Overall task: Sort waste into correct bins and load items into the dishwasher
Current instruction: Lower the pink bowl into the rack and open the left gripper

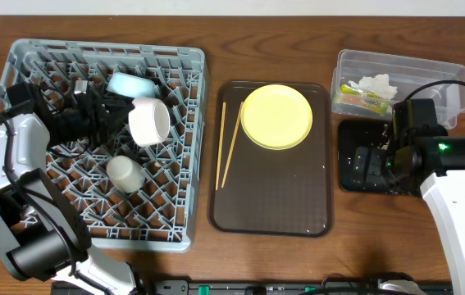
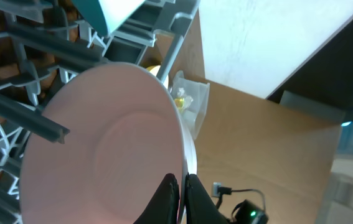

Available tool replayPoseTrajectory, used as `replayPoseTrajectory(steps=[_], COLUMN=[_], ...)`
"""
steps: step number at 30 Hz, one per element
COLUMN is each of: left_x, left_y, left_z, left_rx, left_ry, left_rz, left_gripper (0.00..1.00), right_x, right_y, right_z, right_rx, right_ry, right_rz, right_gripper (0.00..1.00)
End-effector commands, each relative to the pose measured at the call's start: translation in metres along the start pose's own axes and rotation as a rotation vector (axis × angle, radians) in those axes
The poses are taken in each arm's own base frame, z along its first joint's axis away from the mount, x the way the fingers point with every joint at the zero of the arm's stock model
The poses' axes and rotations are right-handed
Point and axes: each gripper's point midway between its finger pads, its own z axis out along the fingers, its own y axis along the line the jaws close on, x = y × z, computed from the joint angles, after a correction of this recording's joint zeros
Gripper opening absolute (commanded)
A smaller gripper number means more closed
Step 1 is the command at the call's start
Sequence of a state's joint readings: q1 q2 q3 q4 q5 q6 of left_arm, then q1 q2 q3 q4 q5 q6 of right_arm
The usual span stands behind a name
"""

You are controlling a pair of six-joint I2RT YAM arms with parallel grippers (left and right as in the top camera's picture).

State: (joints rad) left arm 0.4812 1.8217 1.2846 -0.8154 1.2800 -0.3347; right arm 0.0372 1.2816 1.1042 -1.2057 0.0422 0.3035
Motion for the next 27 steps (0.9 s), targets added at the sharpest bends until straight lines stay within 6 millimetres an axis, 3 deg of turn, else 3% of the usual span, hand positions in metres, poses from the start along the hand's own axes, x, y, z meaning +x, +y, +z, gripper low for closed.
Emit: replayPoseTrajectory(steps=[1,10,16,22,25,27], left_x=[-0.008,-0.009,0.008,0.004,0.001,-0.001], left_y=[0.032,0.031,0.031,0.063,0.077,0.077], left_z=[0.005,0.007,0.021,0.02,0.013,0.01], left_rx=[-0.102,-0.097,-0.129,-0.322,-0.398,-0.397], left_ry=[-0.034,-0.041,0.012,-0.058,-0.084,-0.088], left_rz=[-0.212,-0.346,-0.373,-0.328,-0.274,-0.26], left_gripper=[0.06,0.06,0.06,0.06,0.15,0.32], right_x=[-0.006,-0.005,-0.005,-0.004,-0.003,-0.004], right_y=[-0.003,-0.003,-0.003,-0.004,-0.004,-0.004], right_z=[-0.006,-0.006,-0.006,-0.006,-0.006,-0.006], right_rx=[0.006,0.007,0.007,0.009,0.009,0.01], right_ry=[-0.032,-0.03,-0.03,-0.024,-0.022,-0.023], right_rz=[-0.004,-0.003,-0.003,-0.004,-0.005,-0.014], right_gripper=[0.99,0.99,0.99,0.99,0.99,0.99])
